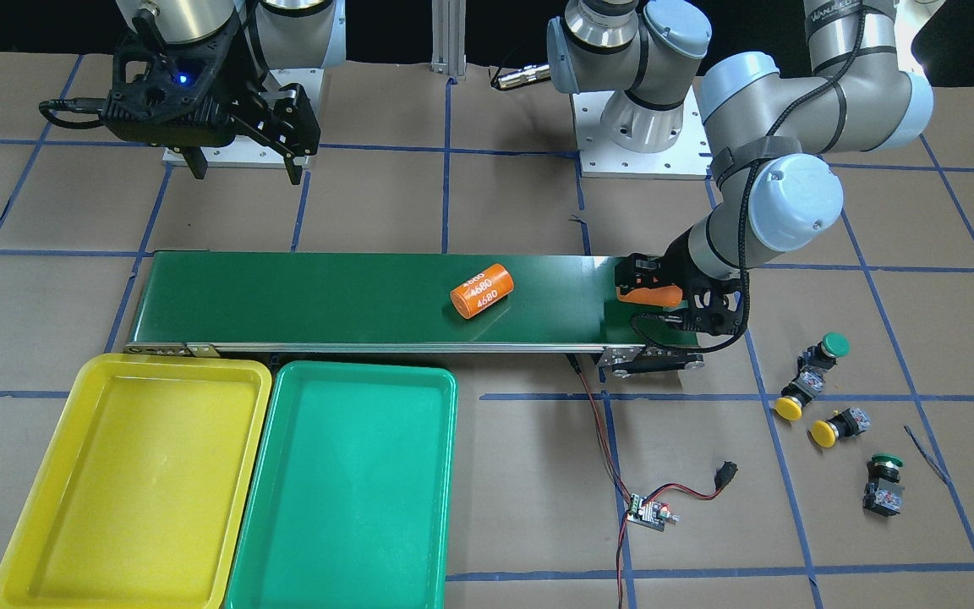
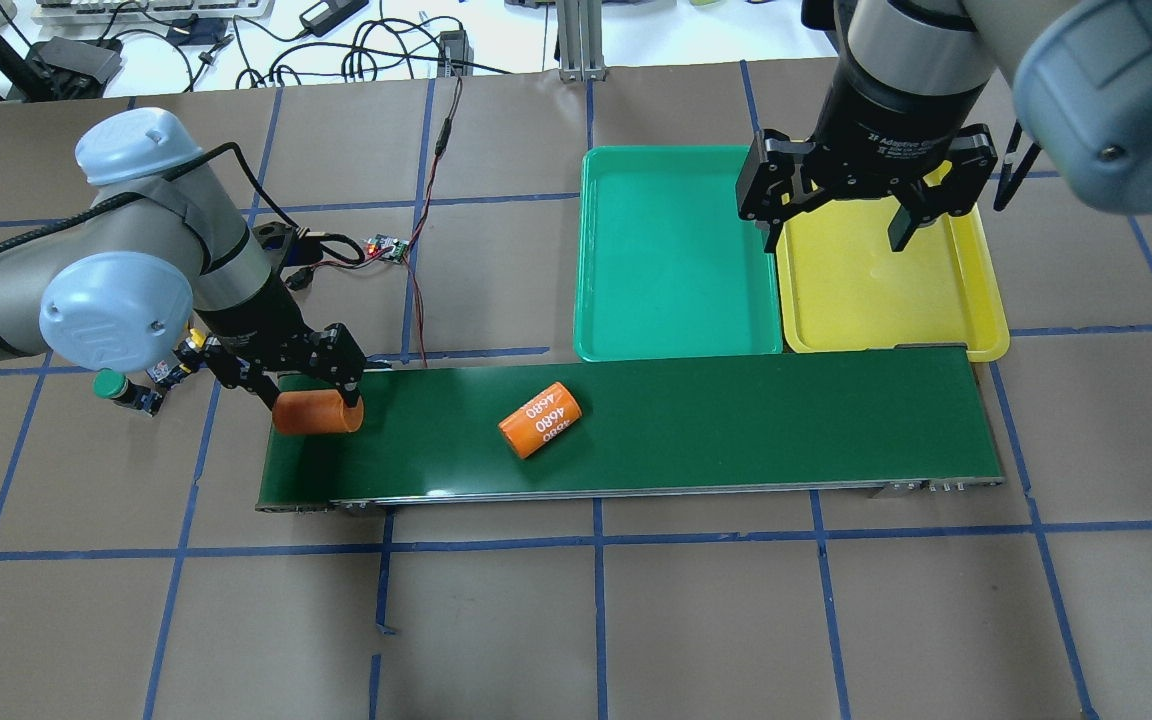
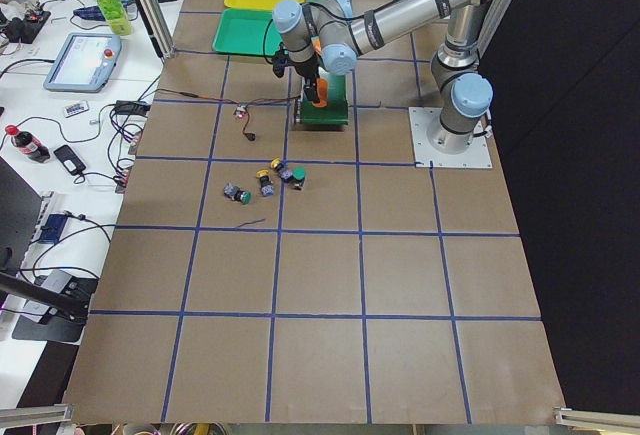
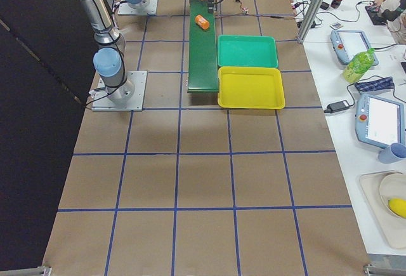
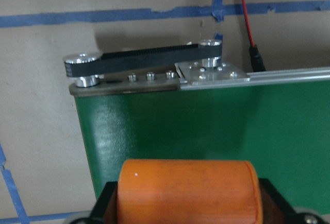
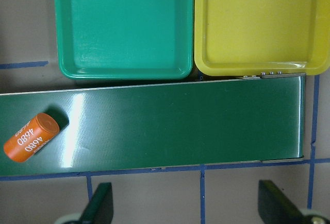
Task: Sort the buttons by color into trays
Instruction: 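Set the plain orange cylinder on the belt and open the left gripper, then return the left gripper to the pile and grasp the green button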
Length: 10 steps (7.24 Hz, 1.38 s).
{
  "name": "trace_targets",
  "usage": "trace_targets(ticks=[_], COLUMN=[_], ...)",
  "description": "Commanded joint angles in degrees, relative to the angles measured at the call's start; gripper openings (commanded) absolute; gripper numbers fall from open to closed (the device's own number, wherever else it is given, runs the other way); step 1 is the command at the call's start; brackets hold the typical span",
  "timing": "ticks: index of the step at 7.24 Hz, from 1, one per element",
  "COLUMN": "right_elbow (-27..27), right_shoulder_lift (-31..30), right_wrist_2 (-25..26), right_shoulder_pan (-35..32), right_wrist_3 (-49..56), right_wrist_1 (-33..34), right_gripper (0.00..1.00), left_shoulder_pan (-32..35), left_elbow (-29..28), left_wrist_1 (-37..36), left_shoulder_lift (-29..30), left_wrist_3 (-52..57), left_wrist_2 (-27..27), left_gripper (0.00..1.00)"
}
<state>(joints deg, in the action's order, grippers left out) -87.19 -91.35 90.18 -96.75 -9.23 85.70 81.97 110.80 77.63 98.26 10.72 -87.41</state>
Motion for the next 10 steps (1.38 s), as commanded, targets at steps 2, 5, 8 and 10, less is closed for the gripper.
trace_targets(ticks=[2, 5, 8, 10], right_elbow=[0.09, 0.0, 0.0, 0.0], right_shoulder_lift=[-0.23, -0.23, -0.32, -0.32], right_wrist_2=[0.0, 0.0, 0.0, 0.0], right_shoulder_pan=[-0.02, 0.07, 0.16, 0.16], right_wrist_3=[0.0, 0.0, 0.08, 0.08], right_wrist_1=[-0.01, -0.01, -0.1, -0.18], right_gripper=[1.0, 1.0, 1.0, 1.0], left_shoulder_pan=[0.12, -4.33, -20.67, -25.1], left_elbow=[0.48, -11.44, -11.67, -7.47], left_wrist_1=[0.76, 8.13, 4.21, -9.34], left_shoulder_lift=[-1.22, -2.81, 1.05, 4.82], left_wrist_3=[-0.61, 0.09, 24.62, 34.15], left_wrist_2=[0.22, -1.18, -2.95, -2.95], left_gripper=[1.0, 1.0, 1.0, 1.0])
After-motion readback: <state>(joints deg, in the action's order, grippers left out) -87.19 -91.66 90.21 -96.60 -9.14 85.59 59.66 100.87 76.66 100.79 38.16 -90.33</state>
